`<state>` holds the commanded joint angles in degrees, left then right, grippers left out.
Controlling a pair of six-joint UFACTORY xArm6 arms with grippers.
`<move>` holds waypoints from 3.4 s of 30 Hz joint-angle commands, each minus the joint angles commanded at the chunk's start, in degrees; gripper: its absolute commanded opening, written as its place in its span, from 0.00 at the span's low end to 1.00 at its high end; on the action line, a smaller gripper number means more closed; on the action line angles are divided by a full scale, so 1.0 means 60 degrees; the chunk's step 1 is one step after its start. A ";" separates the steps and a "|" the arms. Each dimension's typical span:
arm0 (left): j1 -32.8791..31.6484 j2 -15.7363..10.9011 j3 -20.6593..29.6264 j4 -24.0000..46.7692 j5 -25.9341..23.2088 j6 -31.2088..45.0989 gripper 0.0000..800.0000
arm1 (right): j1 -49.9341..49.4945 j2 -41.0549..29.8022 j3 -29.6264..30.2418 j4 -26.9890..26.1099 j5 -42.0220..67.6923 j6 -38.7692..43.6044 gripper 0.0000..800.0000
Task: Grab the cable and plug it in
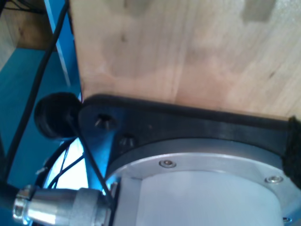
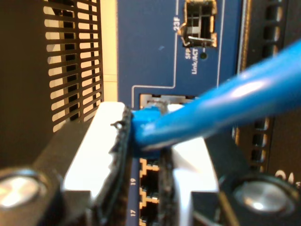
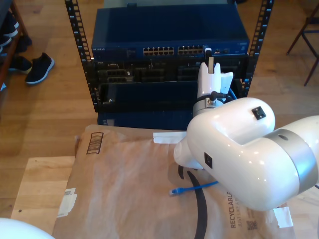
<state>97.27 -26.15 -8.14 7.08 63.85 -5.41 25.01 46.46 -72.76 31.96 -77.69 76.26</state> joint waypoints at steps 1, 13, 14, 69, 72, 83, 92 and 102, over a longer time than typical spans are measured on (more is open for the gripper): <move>0.0000 0.0000 0.0000 0.0000 0.0000 0.0000 1.00 | 0.0000 0.0015 -0.0029 -0.0015 0.0000 0.0000 0.00; 0.0000 0.0000 0.0000 0.0000 0.0000 0.0000 1.00 | 0.0000 0.0176 -0.0396 -0.0015 0.0249 0.0000 0.00; 0.0000 0.0000 0.0000 0.0000 0.0000 0.0000 1.00 | 0.0000 0.0176 -0.0396 -0.0015 0.0234 0.0015 0.00; 0.0000 0.0000 0.0000 0.0000 0.0000 0.0000 1.00 | -0.7341 -1.0828 0.8278 -0.9363 1.4535 -0.0484 0.97; 0.0000 0.0000 0.0000 0.0000 0.0000 0.0000 1.00 | -0.8190 -1.1516 0.8952 -1.0037 1.5048 -0.1011 0.98; 0.0000 0.0000 0.0000 0.0000 0.0000 0.0000 1.00 | -1.0711 -1.4901 1.0842 -1.0037 1.9648 -0.4615 0.98; 0.0000 0.0000 0.0000 0.0000 0.0000 0.0000 1.00 | -1.3143 -1.5868 1.0813 -0.9875 2.1538 -0.7355 0.99; 0.0000 0.0000 0.0000 0.0000 0.0000 0.0000 1.00 | -1.5590 -1.5663 1.1473 -0.9612 2.2198 -0.9495 0.99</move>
<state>97.27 -26.15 -8.14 7.08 63.85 -5.41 -68.53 -47.52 -3.92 -25.71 55.49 19.30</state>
